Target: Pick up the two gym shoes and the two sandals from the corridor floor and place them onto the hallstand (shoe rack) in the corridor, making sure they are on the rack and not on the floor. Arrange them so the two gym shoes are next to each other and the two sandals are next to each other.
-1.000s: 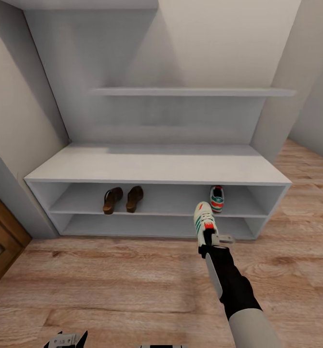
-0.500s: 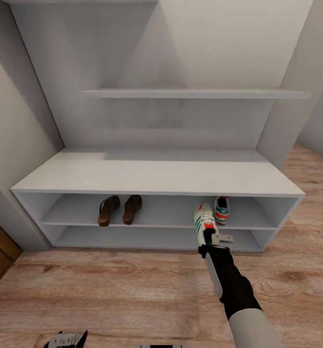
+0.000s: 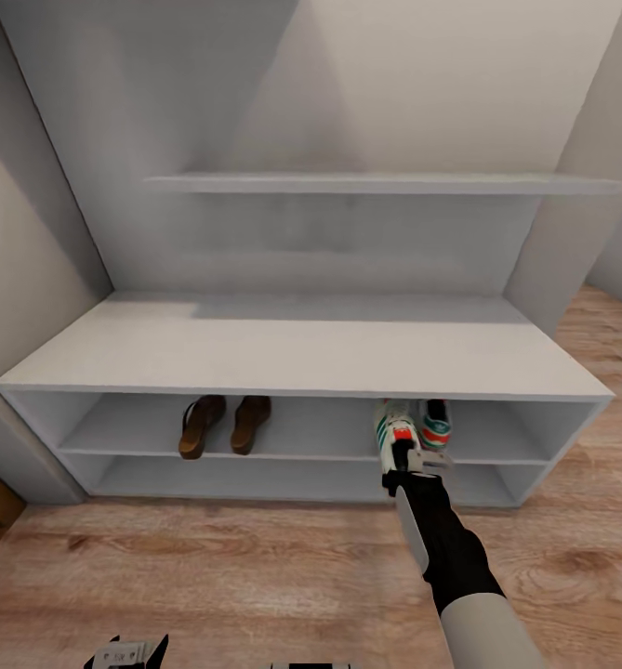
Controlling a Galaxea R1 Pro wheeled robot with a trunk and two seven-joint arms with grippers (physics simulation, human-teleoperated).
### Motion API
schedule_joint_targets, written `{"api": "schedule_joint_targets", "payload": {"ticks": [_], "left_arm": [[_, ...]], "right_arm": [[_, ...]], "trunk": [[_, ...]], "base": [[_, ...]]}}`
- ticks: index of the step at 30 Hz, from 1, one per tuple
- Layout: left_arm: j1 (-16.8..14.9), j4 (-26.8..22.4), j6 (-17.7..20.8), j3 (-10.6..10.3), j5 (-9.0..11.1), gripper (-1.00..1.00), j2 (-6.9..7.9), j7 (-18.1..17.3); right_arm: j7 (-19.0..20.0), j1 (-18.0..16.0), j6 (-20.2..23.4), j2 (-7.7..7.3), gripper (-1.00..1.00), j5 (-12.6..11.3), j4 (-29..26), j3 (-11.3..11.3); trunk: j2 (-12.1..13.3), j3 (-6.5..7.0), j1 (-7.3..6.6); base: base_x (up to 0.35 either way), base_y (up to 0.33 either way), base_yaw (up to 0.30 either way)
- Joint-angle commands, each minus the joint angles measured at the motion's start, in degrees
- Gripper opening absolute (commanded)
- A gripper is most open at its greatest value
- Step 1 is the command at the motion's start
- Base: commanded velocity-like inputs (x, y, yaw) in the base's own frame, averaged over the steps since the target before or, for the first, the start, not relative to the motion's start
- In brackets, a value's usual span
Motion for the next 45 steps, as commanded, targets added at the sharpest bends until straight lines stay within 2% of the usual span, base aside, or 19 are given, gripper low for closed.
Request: {"api": "schedule_joint_targets", "payload": {"ticks": [1, 12, 21, 45], "left_arm": [[0.0, 0.1, 0.0, 0.1, 0.6, 1.0, -0.01, -0.6], [0.0, 0.1, 0.0, 0.2, 0.6, 1.0, -0.01, -0.6], [0.1, 0.1, 0.0, 0.3, 0.7, 1.0, -0.01, -0.6], [0.1, 0.1, 0.0, 0.2, 0.6, 1.0, -0.01, -0.6]], "right_arm": [[-0.1, 0.0, 0.3, 0.05, -1.0, 0.2, -0.1, -0.1], [0.0, 0.0, 0.3, 0.05, -1.0, 0.2, -0.1, -0.1], [0.0, 0.0, 0.3, 0.05, -1.0, 0.2, -0.1, -0.1], [0.0, 0.0, 0.3, 0.05, -1.0, 0.2, -0.1, -0.1]], "trunk": [[0.0, -0.05, 0.02], [0.0, -0.05, 0.02], [0.0, -0.05, 0.02], [0.0, -0.05, 0.02]], "base": [[0.143, 0.0, 0.0], [0.066, 0.02, -0.005], [0.119, 0.088, -0.131], [0.079, 0.001, -0.004]]}}
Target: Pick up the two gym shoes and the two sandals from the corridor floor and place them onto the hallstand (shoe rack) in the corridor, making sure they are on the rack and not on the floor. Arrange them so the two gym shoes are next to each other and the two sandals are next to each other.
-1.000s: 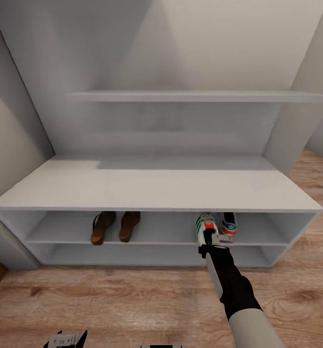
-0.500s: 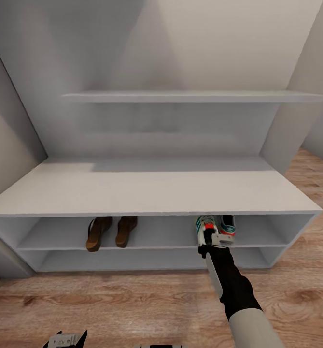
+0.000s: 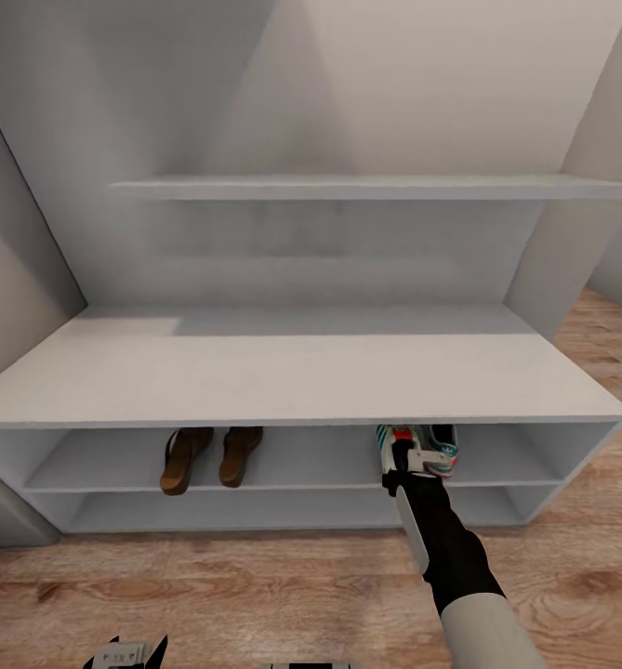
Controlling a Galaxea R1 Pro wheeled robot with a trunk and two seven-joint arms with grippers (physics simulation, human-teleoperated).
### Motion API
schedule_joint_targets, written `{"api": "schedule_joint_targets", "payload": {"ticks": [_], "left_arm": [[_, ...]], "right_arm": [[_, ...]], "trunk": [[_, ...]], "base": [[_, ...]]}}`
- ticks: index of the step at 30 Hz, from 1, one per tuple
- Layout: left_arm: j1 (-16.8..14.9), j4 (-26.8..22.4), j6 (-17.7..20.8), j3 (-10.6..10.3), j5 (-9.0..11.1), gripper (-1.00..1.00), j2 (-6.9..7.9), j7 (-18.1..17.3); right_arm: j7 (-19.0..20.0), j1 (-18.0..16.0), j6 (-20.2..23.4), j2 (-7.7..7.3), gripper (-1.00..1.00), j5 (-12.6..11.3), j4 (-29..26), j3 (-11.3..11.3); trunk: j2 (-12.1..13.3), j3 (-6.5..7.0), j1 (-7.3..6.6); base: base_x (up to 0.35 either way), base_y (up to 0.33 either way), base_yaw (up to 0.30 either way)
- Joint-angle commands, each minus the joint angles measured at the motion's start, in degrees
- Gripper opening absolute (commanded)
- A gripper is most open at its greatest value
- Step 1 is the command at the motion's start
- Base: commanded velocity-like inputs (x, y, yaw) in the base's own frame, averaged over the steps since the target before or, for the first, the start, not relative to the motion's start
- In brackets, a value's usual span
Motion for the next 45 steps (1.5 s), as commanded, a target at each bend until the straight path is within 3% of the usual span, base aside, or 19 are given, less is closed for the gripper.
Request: {"api": "schedule_joint_targets", "payload": {"ticks": [1, 38, 39, 45], "left_arm": [[0.0, 0.1, 0.0, 0.2, 0.6, 1.0, -0.01, -0.6], [0.0, 0.1, 0.0, 0.2, 0.6, 1.0, -0.01, -0.6], [0.0, 0.1, 0.0, 0.2, 0.7, 1.0, -0.01, -0.6], [0.0, 0.1, 0.0, 0.2, 0.7, 1.0, -0.01, -0.6]], "right_arm": [[-0.1, 0.0, 0.3, 0.05, -1.0, 0.2, 0.0, -0.1], [-0.1, 0.0, 0.2, 0.05, -1.0, 0.2, -0.1, -0.2], [-0.1, 0.0, 0.2, 0.05, 1.0, 0.2, -0.1, -0.2], [-0.1, 0.0, 0.3, 0.05, 1.0, 0.2, -0.1, -0.2]], "trunk": [[0.0, -0.05, -0.01], [0.0, -0.05, -0.01], [0.0, -0.05, -0.01], [0.0, -0.05, -0.01]], "base": [[0.025, 0.0, 0.0], [0.054, 0.0, 0.0], [0.002, 0.0, 0.0], [0.0, 0.0, 0.0]]}}
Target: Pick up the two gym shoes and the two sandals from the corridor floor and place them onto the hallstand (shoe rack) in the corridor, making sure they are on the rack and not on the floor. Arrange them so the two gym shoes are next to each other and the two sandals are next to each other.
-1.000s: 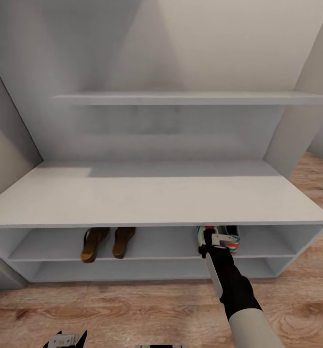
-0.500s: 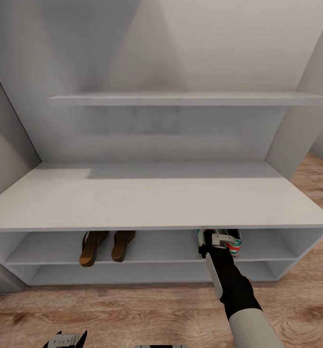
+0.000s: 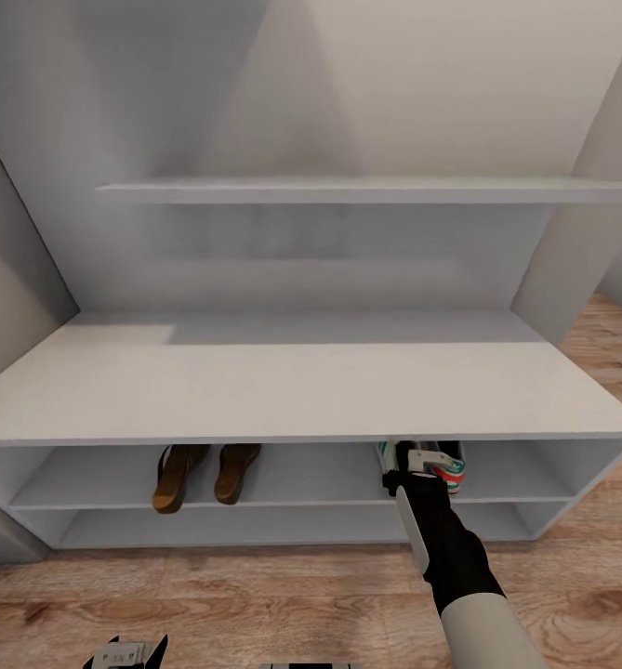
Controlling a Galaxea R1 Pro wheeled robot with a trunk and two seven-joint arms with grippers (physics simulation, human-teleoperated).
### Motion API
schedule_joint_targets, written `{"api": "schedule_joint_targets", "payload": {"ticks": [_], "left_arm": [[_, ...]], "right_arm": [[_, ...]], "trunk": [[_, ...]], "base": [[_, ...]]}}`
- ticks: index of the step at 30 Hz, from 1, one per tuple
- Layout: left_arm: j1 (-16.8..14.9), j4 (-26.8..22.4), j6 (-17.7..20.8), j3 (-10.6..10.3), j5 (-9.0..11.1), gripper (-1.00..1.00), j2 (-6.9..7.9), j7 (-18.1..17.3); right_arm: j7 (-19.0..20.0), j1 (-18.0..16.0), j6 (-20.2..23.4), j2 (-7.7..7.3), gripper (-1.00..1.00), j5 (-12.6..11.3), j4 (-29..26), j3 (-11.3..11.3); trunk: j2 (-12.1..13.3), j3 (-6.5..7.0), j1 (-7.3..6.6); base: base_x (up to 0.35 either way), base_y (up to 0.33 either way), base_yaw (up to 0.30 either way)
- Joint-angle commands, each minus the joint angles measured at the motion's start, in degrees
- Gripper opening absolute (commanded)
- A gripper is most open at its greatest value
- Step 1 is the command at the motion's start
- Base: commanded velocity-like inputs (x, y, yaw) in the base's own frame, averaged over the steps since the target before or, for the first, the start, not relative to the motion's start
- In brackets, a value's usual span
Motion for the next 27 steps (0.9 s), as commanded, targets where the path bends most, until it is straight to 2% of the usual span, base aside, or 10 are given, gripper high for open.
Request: {"api": "schedule_joint_targets", "payload": {"ticks": [1, 16, 27], "left_arm": [[0.0, 0.1, 0.0, 0.1, 0.6, 1.0, -0.01, -0.6], [0.0, 0.1, 0.0, 0.1, 0.7, 1.0, 0.0, -0.6], [0.0, 0.1, 0.0, 0.2, 0.8, 1.0, 0.01, -0.6]], "right_arm": [[0.0, 0.0, 0.3, 0.05, 1.0, 0.2, -0.1, -0.1], [0.0, 0.0, 0.3, 0.05, 1.0, 0.2, -0.1, -0.1], [0.0, 0.0, 0.3, 0.05, 1.0, 0.2, 0.1, -0.1]], "trunk": [[0.0, -0.05, -0.01], [0.0, -0.05, -0.01], [0.0, -0.05, -0.01]], "base": [[0.0, 0.0, 0.0], [0.0, 0.0, 0.0], [-0.279, 0.0, 0.0]]}}
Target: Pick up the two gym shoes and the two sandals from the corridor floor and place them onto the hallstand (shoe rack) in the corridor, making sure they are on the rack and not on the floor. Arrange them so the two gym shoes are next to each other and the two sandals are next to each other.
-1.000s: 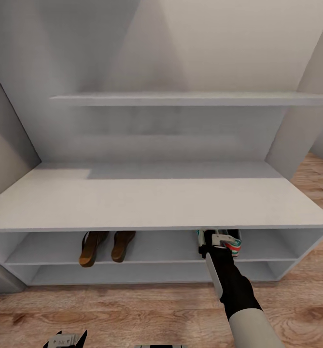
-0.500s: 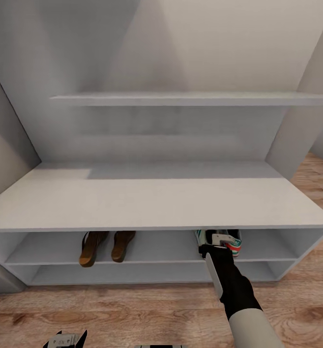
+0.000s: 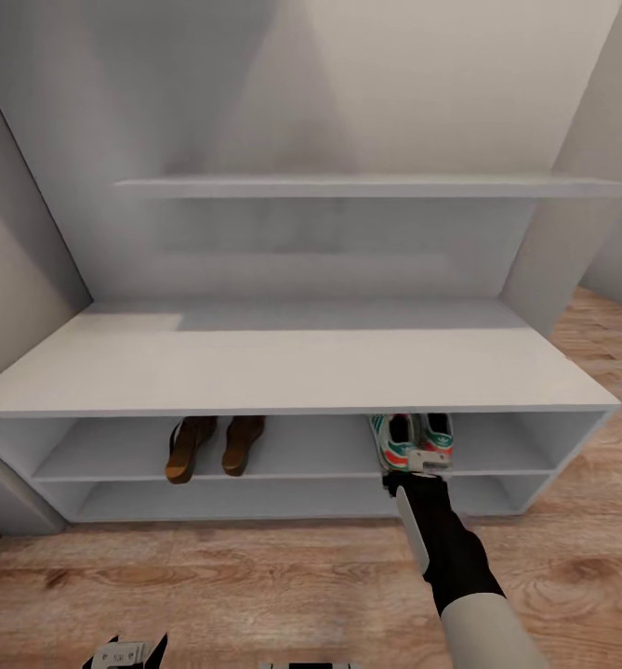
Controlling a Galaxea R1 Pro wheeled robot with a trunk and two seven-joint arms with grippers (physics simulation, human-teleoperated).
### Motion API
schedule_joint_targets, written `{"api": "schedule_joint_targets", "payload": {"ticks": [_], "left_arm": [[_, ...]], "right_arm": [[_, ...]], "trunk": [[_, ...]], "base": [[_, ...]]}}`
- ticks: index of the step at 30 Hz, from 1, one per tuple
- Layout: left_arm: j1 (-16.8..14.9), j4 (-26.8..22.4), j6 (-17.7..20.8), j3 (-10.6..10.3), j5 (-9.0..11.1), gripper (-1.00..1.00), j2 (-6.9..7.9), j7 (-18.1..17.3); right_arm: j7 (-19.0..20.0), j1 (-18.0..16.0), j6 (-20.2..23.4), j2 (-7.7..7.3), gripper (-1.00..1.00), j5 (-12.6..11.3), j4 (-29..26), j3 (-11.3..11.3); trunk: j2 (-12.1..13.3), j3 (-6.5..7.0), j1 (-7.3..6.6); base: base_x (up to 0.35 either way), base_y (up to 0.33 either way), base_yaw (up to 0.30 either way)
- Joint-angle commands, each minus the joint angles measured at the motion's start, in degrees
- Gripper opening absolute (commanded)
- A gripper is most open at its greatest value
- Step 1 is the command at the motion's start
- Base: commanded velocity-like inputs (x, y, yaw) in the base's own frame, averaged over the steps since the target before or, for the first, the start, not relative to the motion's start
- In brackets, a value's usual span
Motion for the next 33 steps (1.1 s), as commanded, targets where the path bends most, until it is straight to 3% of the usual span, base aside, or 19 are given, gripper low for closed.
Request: {"api": "schedule_joint_targets", "payload": {"ticks": [1, 11, 12, 15, 16, 24, 26, 28, 31, 32, 33], "left_arm": [[0.0, 0.1, 0.0, 0.1, 0.6, 1.0, -0.01, -0.6], [0.0, 0.1, 0.0, 0.2, 0.6, 1.0, -0.01, -0.6], [0.0, 0.1, 0.0, 0.2, 0.6, 1.0, 0.01, -0.6], [0.0, 0.1, 0.0, 0.3, 0.6, 1.0, -0.01, -0.6], [0.0, 0.1, 0.0, 0.3, 0.6, 1.0, -0.01, -0.6], [0.0, 0.1, 0.0, 0.4, 0.5, 1.0, -0.02, -0.6], [0.0, 0.1, 0.0, 0.4, 0.5, 1.0, -0.01, -0.5], [0.0, 0.1, 0.0, 0.4, 0.5, 1.0, -0.01, -0.5], [0.0, 0.1, 0.0, 0.4, 0.5, 1.0, -0.02, -0.5], [0.0, 0.1, 0.0, 0.4, 0.5, 1.0, -0.02, -0.5], [0.0, 0.1, 0.0, 0.4, 0.5, 1.0, -0.02, -0.5]], "right_arm": [[0.0, 0.0, 0.3, 0.05, 1.0, 0.2, 0.0, -0.1], [0.1, 0.0, 0.3, 0.05, 1.0, 0.2, 1.9, 0.0], [0.1, 0.0, 0.1, 0.05, 1.0, 0.2, 6.9, 0.0], [0.2, 0.0, -0.2, 0.05, 1.0, 0.2, 9.1, -0.1], [0.3, 0.1, -3.9, 0.05, 1.0, 0.1, 14.9, -0.1], [0.4, 0.1, -14.7, 0.05, 1.0, 0.3, 24.4, 0.0], [0.5, 0.1, -20.5, 0.05, 1.0, 0.4, 30.2, 0.0], [0.5, 0.1, -22.7, -0.09, 1.0, 0.4, 32.6, 0.0], [0.5, 0.1, -27.7, -1.13, 1.0, 0.6, 37.5, 0.1], [0.5, 0.1, -32.2, -2.18, 1.0, 0.8, 41.5, 0.2], [0.6, 0.1, -33.7, -2.57, 1.0, 0.9, 42.8, 0.2]], "trunk": [[0.0, -0.05, -0.05], [0.0, -0.05, -0.05], [0.0, -0.05, -0.05], [0.0, -0.05, -0.05], [0.0, -0.05, -0.05], [0.0, -0.05, -0.05], [0.0, -0.05, -0.05], [0.0, -0.05, -0.05], [0.0, -0.05, -0.05], [0.0, -0.05, -0.05], [0.0, -0.05, -0.05]], "base": [[-0.331, 0.0, 0.0], [-0.336, 0.0, 0.0], [-0.336, 0.0, 0.0], [-0.336, 0.0, 0.0], [-0.336, 0.0, 0.0], [-0.336, 0.0, 0.0], [-0.219, 0.0, 0.0], [-0.14, 0.0, 0.0], [-0.065, 0.0, 0.0], [-0.026, 0.0, 0.0], [-0.021, 0.0, 0.0]]}}
